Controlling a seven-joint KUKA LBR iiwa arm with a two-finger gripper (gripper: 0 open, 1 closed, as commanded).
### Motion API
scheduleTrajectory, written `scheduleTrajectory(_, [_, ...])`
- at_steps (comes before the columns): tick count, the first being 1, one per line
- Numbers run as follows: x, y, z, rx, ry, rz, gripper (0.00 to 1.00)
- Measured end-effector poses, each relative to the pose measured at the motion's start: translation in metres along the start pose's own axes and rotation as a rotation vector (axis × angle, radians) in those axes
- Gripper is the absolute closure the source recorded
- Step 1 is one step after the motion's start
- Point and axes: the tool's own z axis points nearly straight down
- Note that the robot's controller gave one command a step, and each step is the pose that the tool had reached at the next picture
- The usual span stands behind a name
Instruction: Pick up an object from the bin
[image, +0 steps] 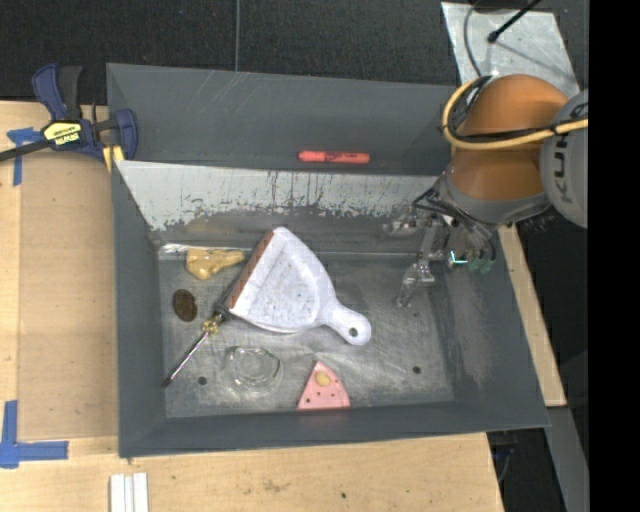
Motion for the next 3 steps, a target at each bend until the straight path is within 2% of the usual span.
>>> scheduleTrajectory(1, [-0.002,0.0,-0.005,0.001,-0.008,-0.001,0.0])
scheduleTrajectory(2, [0.037,0.009,-0.008,0.0,-0.008,0.079,0.0])
scheduleTrajectory(3, [0.064,0.042,-0.043,0.001,-0.002,0.05,0.0])
